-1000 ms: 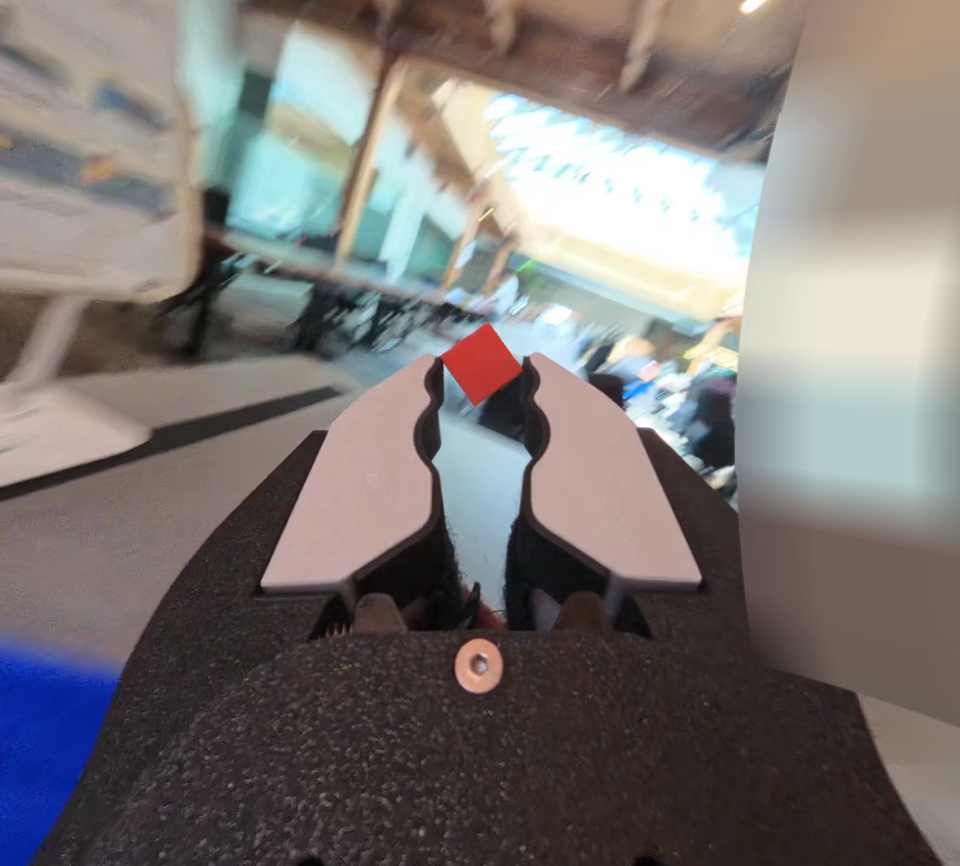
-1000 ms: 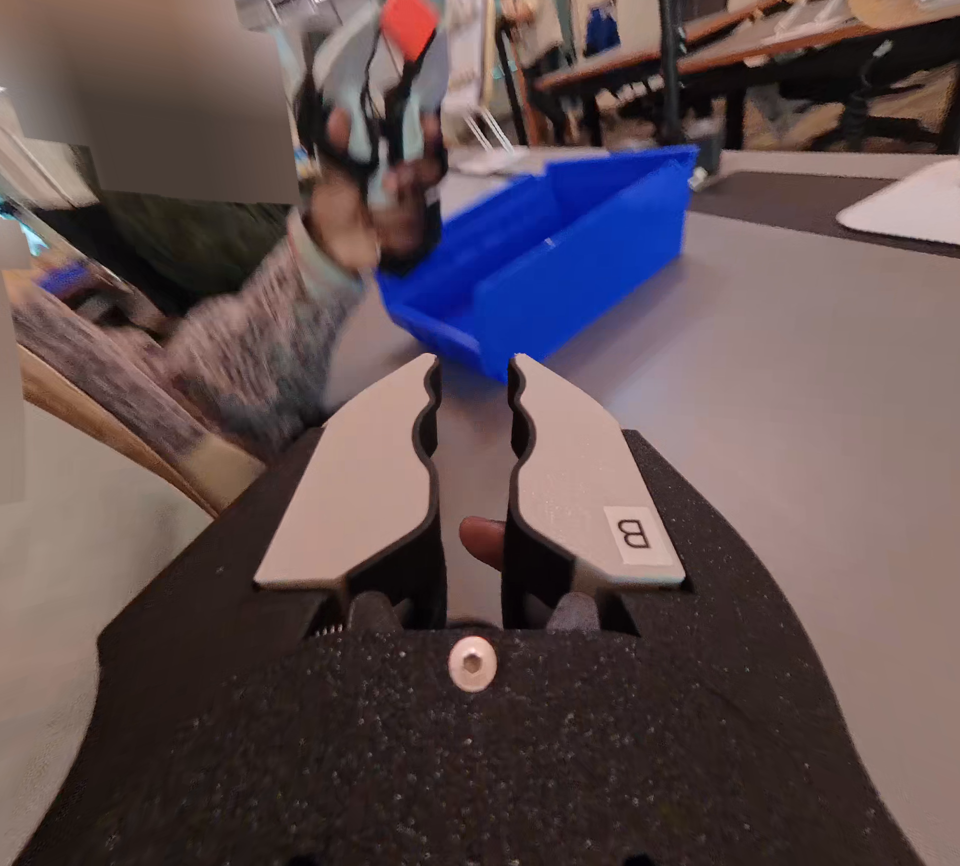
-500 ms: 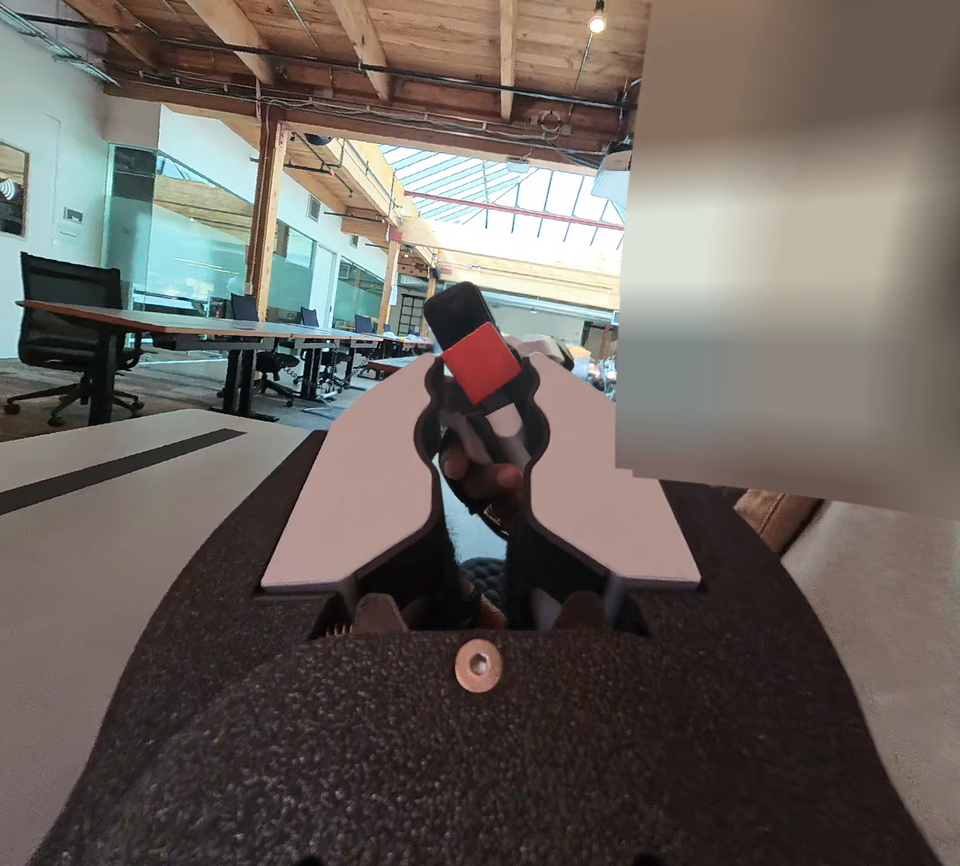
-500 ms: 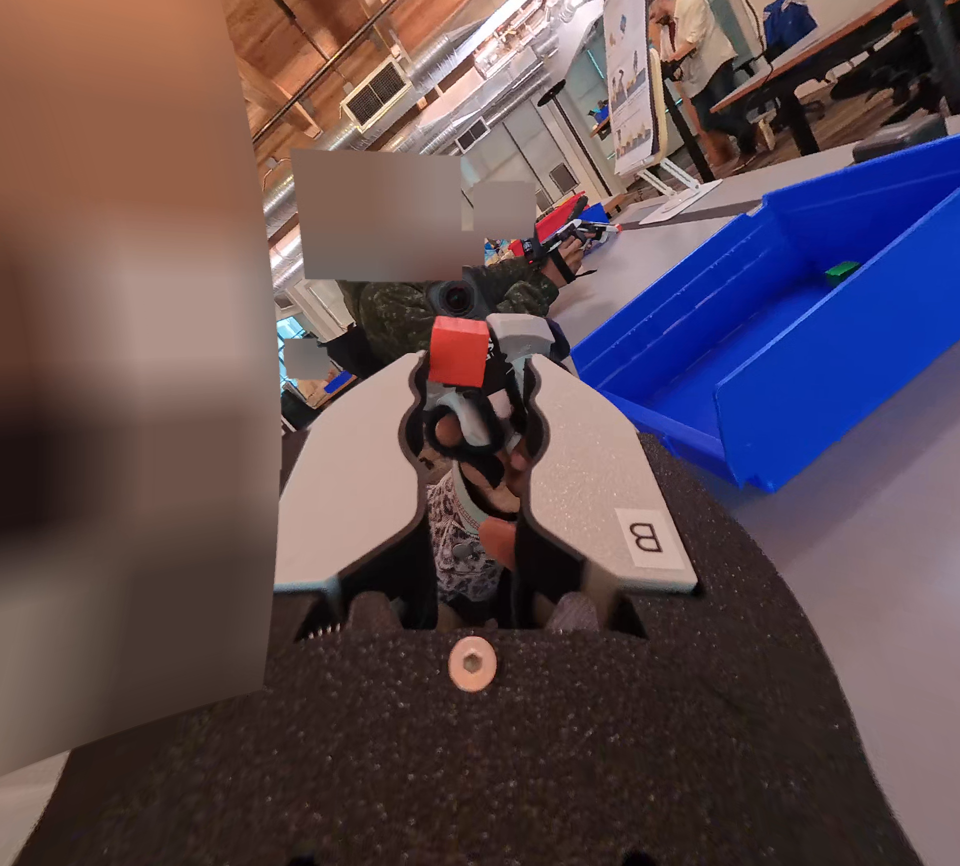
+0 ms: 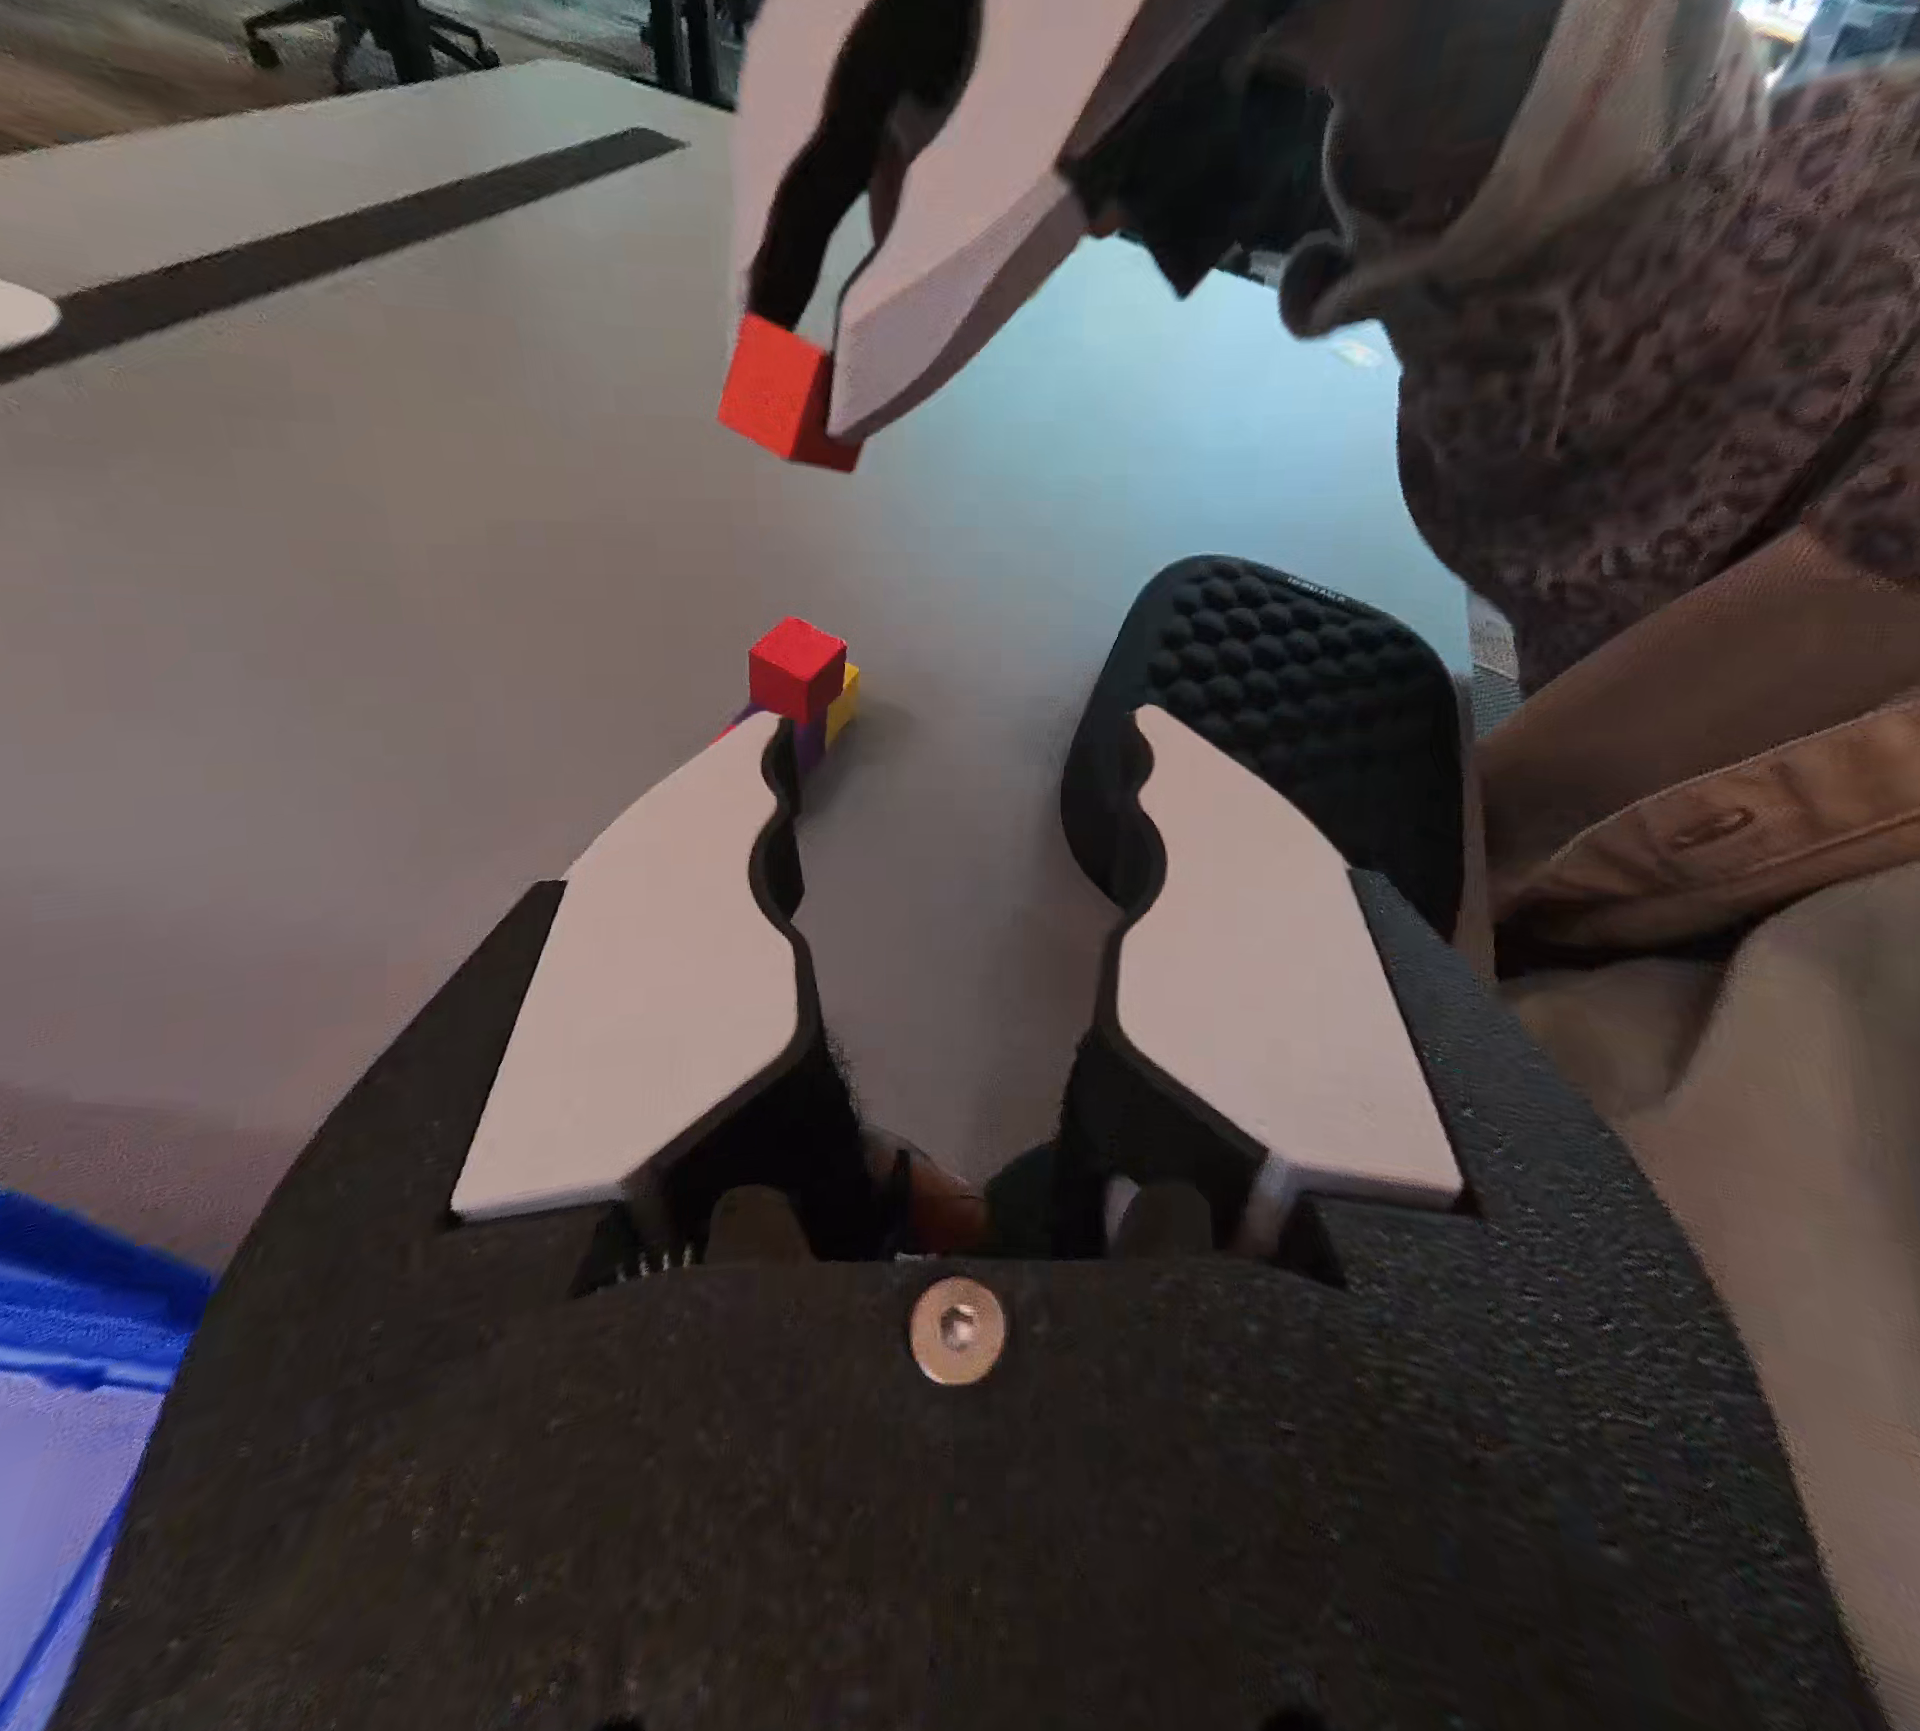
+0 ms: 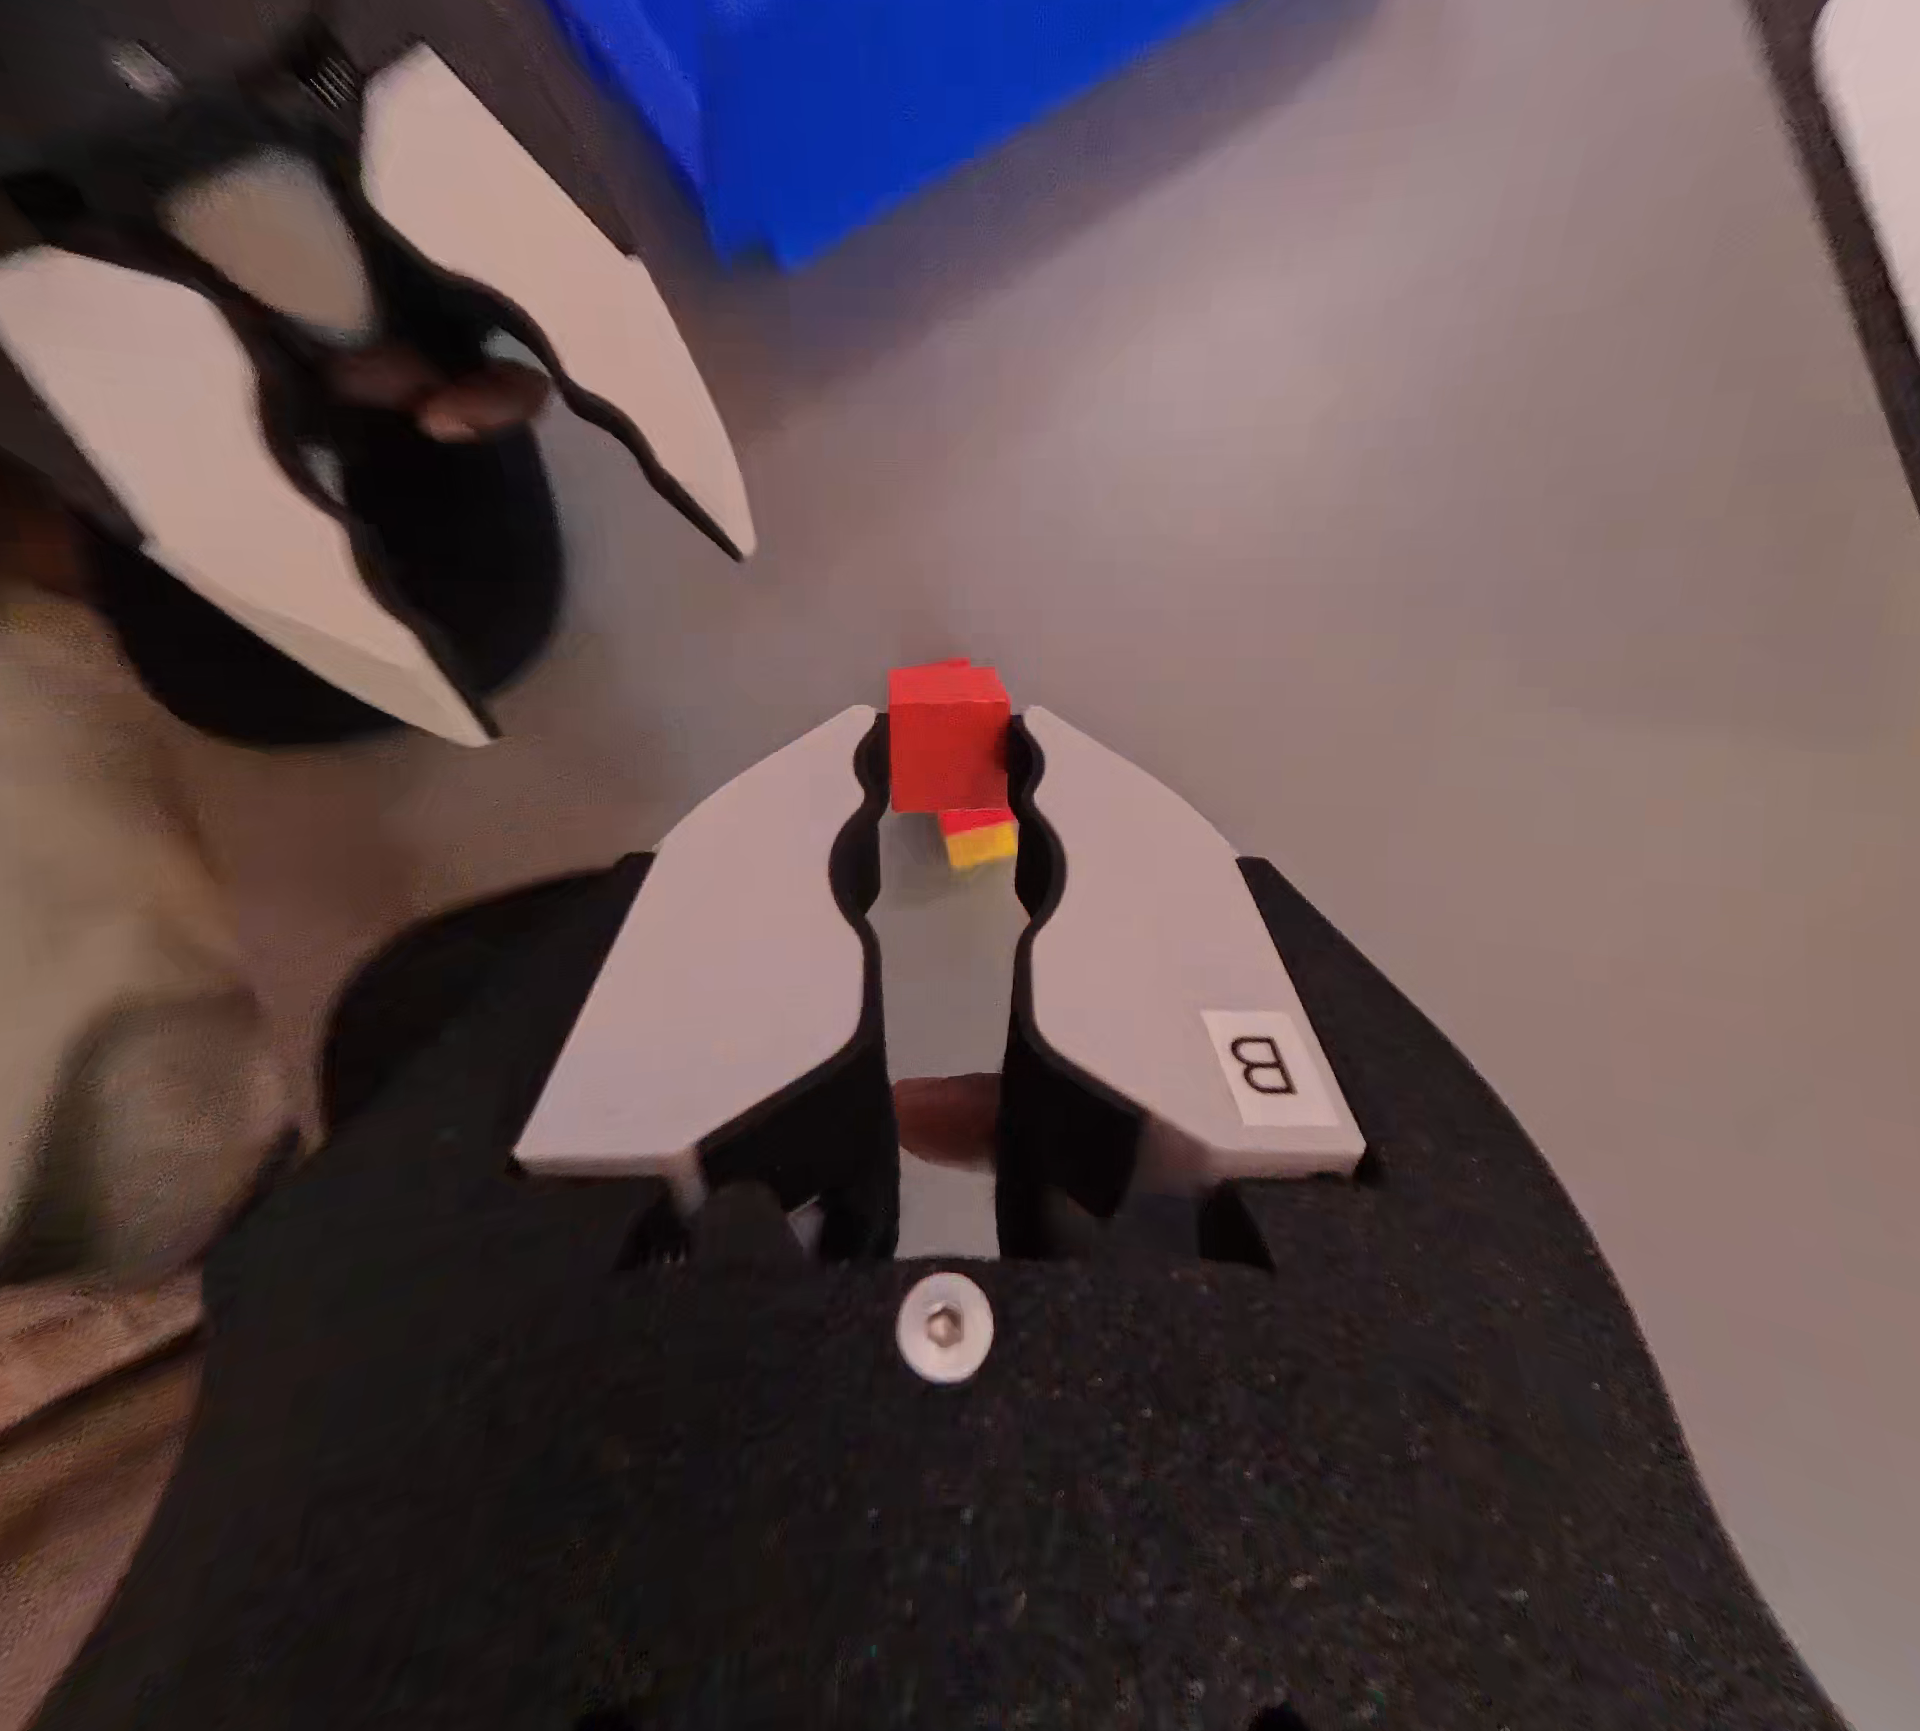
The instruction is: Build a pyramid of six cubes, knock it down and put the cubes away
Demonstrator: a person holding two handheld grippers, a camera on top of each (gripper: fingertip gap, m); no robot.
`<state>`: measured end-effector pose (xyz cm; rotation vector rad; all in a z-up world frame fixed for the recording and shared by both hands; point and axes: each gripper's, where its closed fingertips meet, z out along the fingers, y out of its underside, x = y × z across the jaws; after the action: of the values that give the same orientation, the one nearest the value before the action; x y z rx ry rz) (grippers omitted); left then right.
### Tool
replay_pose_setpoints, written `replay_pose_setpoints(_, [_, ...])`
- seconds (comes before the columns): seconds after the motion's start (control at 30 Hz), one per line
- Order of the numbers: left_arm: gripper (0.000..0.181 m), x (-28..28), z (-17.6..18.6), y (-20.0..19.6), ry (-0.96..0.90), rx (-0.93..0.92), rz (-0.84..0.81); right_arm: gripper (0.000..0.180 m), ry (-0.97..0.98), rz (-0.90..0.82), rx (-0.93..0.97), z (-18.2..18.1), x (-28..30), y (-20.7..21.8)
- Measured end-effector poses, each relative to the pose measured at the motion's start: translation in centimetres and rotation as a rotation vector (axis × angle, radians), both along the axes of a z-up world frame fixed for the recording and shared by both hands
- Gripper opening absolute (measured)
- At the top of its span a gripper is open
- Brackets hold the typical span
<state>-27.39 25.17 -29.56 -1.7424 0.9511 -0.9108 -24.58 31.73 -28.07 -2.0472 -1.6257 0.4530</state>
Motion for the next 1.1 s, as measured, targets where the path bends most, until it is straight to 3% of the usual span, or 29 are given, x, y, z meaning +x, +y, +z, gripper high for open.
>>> replay_pose_setpoints(0.17, [0.057, 0.4, -0.9, -0.1, -0.013, 0.036, -0.012, 0.021, -0.324, 0.151, 0.018, -4.5, -1.0, 0.3])
replay_pose_setpoints(0.33, [0.055, -0.2, -0.2, 0.1, -0.102, 0.012, -0.011, 0.021, -0.459, 0.155, -0.054, -6.9, -0.9, 0.9])
replay_pose_setpoints(1.1, [0.051, -0.4, -0.2, 0.3, -0.139, -0.023, -0.015, 0.021, -0.496, 0.159, -0.071, -8.1, -0.3, 0.5])
